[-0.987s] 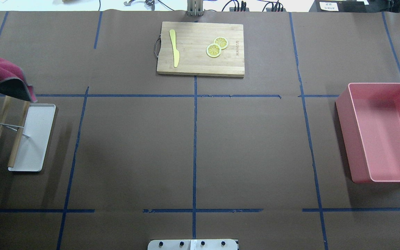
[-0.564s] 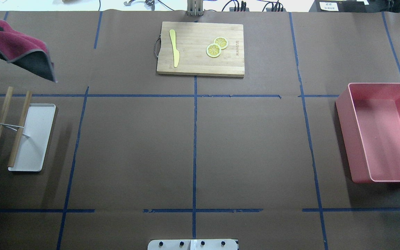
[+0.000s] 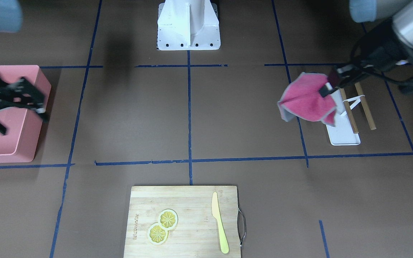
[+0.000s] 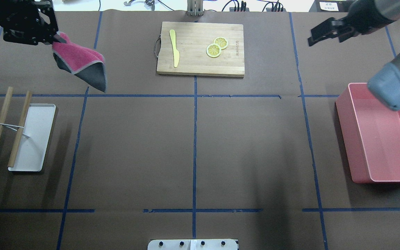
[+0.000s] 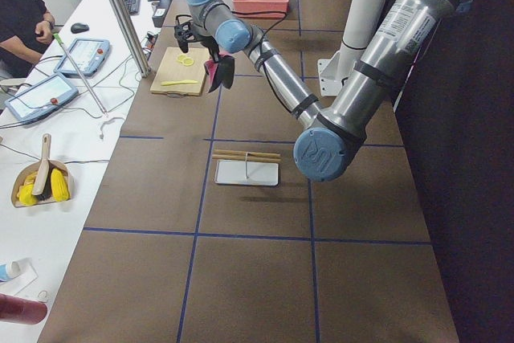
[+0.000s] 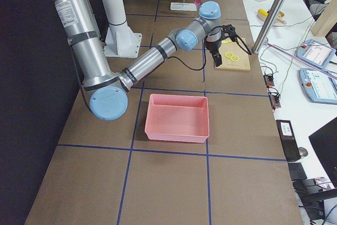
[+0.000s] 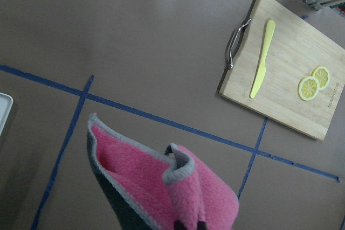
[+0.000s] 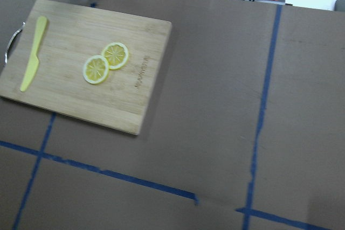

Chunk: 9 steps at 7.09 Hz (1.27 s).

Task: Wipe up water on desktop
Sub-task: 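Lift the cloth off the stand toward the table center while right arm approaches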

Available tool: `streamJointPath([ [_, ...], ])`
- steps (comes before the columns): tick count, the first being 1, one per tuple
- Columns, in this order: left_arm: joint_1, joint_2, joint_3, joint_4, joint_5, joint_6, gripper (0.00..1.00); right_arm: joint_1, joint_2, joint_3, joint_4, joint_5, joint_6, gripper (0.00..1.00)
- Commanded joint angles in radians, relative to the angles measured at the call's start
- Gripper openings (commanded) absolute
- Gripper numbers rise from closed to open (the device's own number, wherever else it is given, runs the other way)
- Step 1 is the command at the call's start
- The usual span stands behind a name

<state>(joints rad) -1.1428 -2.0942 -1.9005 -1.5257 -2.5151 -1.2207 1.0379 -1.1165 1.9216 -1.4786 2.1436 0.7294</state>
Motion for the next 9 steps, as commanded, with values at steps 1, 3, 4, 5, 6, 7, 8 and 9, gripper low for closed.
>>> streamJointPath([
  [1,0.121,-0.064,-0.017,-0.005,0.091,-0.075,0.00,-0.283,0.064,0.060,0.111,-0.237,0.148,1.00],
  [3,0.167,-0.064,-0.009,-0.060,0.104,-0.083,0.00,-0.434,0.070,0.088,0.202,-0.359,0.134,1.00],
  [4,0.178,-0.064,-0.005,-0.082,0.102,-0.085,0.00,-0.464,0.072,0.105,0.213,-0.378,0.131,1.00],
  [5,0.217,-0.067,-0.003,-0.099,0.104,-0.085,0.00,-0.476,0.072,0.112,0.233,-0.393,0.116,1.00],
  [6,0.234,-0.072,0.000,-0.115,0.104,-0.092,0.00,-0.504,0.072,0.116,0.234,-0.431,0.066,1.00],
  [7,0.250,-0.078,0.001,-0.129,0.104,-0.101,0.00,-0.548,0.072,0.117,0.234,-0.498,0.024,1.00],
  [8,0.271,-0.093,0.004,-0.145,0.104,-0.103,0.00,-0.571,0.072,0.116,0.251,-0.507,-0.002,1.00],
  [9,0.308,-0.118,0.029,-0.163,0.105,-0.103,0.00,-0.585,0.073,0.116,0.268,-0.508,-0.011,1.00],
])
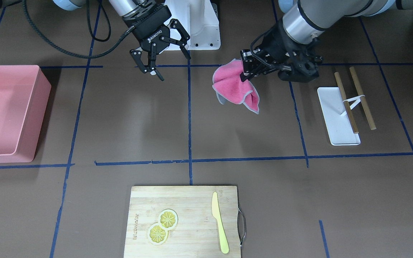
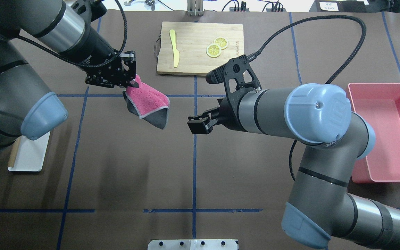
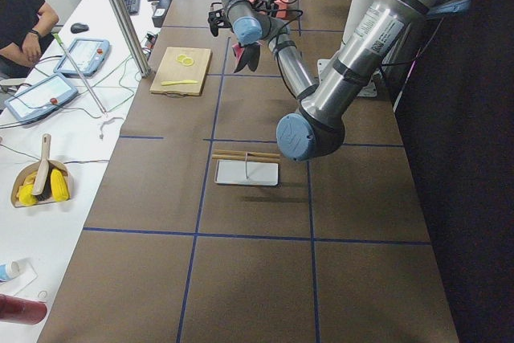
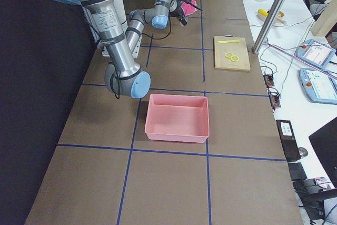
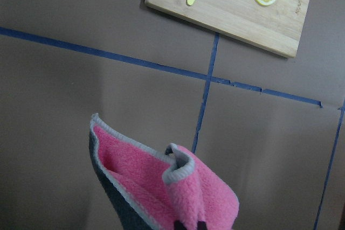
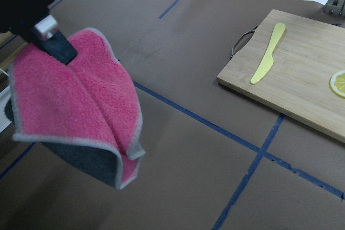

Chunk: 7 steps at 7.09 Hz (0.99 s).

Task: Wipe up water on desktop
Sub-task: 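Bring the cloth to the right gripper and grasp it with the right gripper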

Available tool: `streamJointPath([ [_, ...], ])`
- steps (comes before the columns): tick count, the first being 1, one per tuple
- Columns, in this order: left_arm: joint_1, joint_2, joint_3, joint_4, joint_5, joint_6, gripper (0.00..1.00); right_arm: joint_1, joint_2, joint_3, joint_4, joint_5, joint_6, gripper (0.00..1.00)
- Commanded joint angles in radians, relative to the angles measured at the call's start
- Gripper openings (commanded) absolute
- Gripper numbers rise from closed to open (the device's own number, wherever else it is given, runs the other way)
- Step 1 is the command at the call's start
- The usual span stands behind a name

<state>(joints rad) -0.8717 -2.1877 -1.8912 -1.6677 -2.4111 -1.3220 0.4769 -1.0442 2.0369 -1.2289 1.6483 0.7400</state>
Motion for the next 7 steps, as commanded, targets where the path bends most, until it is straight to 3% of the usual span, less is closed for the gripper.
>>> streamJointPath([
  [1,0.055,-0.039,0.040,-0.035,0.001,-0.002,0.00,-0.035,0.000,0.000,0.019,-0.019,-0.022,1.00],
  [4,0.089,-0.086,0.061,-0.037,0.000,-0.003,0.00,-0.072,0.001,0.000,0.020,-0.074,-0.021,1.00],
  [7,0.114,-0.103,0.058,-0.099,0.000,-0.101,0.01,-0.073,0.000,0.000,0.020,-0.074,-0.019,1.00],
])
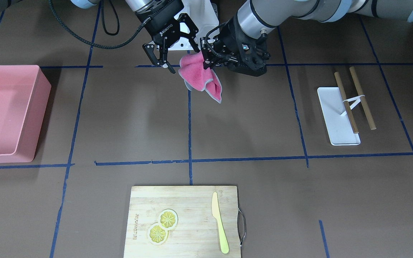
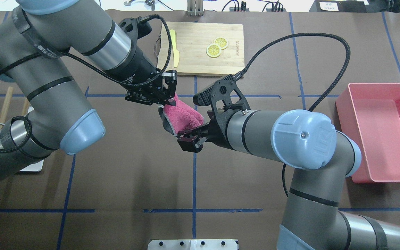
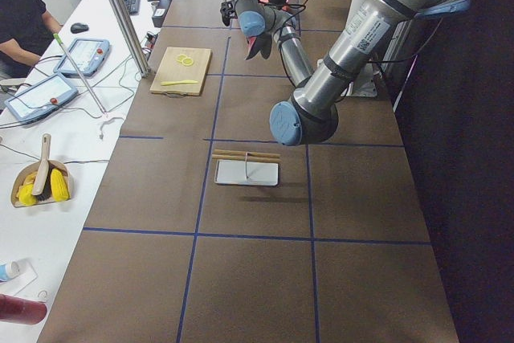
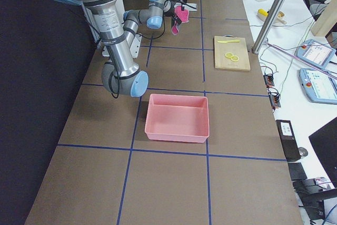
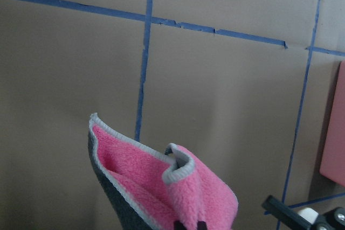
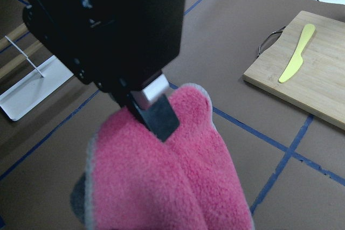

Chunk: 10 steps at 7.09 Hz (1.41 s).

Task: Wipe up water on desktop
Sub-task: 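Bring the cloth to the right gripper and grasp it with the right gripper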

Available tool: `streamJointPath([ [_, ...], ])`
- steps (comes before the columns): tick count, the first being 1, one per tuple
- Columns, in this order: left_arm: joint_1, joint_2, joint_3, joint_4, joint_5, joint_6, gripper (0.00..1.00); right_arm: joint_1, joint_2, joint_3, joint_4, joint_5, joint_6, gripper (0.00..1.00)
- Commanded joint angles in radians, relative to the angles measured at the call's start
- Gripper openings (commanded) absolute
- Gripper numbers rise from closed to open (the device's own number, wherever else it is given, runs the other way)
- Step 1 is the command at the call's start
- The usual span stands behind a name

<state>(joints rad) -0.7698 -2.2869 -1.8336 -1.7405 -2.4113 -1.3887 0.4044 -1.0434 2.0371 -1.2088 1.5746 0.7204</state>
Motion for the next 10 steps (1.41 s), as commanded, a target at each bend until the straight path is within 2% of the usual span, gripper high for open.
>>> streamJointPath([
  [1,0.018,-0.003,0.002,-0.027,0.000,-0.035,0.01,-0.001,-0.001,0.000,0.000,-0.001,0.001,0.99],
  [2,0.020,-0.003,0.002,-0.027,0.000,-0.035,0.01,-0.003,-0.001,0.000,0.002,-0.001,0.008,0.98],
  [3,0.020,-0.003,0.002,-0.028,0.000,-0.035,0.01,-0.004,-0.001,0.002,0.003,-0.002,0.014,0.80],
  [4,0.020,-0.002,0.002,-0.027,0.000,-0.035,0.01,-0.006,-0.003,0.012,0.003,-0.005,0.016,0.43],
  [5,0.020,0.000,0.002,-0.028,0.000,-0.035,0.01,-0.007,-0.006,0.027,0.003,-0.005,0.017,0.11],
  [6,0.020,0.000,0.002,-0.027,0.000,-0.033,0.01,-0.009,-0.006,0.031,0.003,-0.001,0.016,0.00],
  [8,0.020,0.000,0.002,-0.028,0.001,-0.032,0.02,-0.009,-0.004,0.032,0.003,0.001,0.017,0.00],
  [9,0.020,0.000,0.002,-0.028,0.001,-0.030,0.17,-0.009,-0.004,0.032,0.003,0.001,0.017,0.00],
  [10,0.020,0.003,0.004,-0.036,0.001,-0.023,0.99,-0.009,-0.004,0.035,0.003,0.002,0.017,0.00],
])
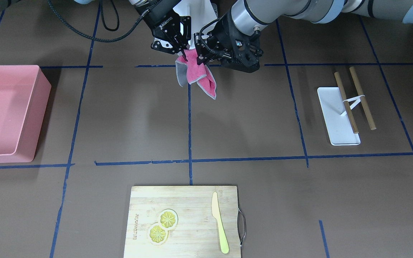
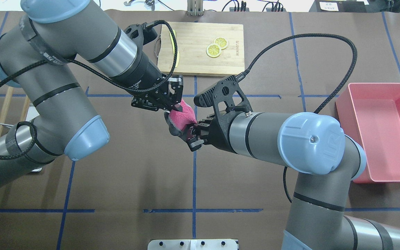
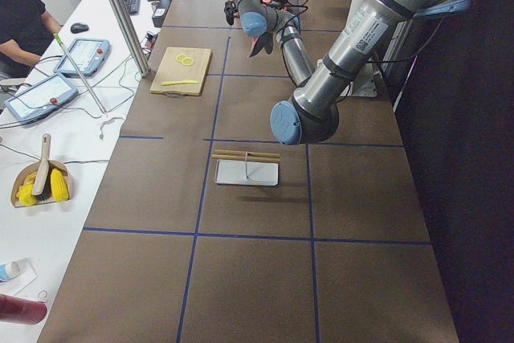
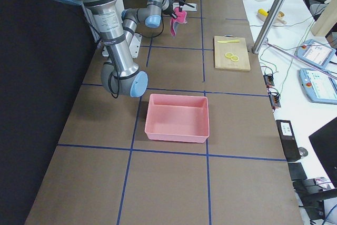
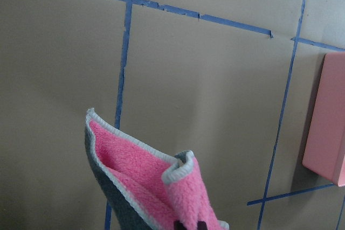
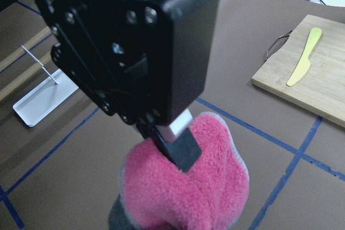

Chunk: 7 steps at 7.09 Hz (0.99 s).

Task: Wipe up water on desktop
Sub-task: 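Open the left gripper and withdraw it while right gripper lowers cloth to table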

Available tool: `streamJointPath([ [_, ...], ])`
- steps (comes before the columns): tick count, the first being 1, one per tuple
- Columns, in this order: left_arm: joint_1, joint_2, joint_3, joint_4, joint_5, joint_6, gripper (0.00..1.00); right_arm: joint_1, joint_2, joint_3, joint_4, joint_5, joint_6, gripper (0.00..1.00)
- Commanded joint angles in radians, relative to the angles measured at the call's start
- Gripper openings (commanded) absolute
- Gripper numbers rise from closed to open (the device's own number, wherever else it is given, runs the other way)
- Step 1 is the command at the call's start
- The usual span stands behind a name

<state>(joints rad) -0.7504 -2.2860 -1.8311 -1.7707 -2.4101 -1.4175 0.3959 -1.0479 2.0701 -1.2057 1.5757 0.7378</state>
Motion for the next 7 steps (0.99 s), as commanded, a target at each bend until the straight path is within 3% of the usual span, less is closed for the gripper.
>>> streamJointPath([
  [1,-0.001,0.005,0.001,-0.022,0.000,0.005,1.00,0.000,0.000,0.002,0.000,0.003,0.000,0.00],
  [4,-0.067,0.011,0.001,-0.015,-0.007,0.015,1.00,0.009,-0.017,0.036,-0.018,0.013,-0.001,0.00],
  [5,-0.090,0.046,-0.005,-0.009,-0.020,0.082,1.00,0.014,-0.018,0.053,-0.073,0.014,-0.001,0.00],
  [7,-0.200,0.115,-0.002,0.019,-0.116,0.222,1.00,0.044,-0.029,0.169,-0.290,0.055,-0.001,0.00],
])
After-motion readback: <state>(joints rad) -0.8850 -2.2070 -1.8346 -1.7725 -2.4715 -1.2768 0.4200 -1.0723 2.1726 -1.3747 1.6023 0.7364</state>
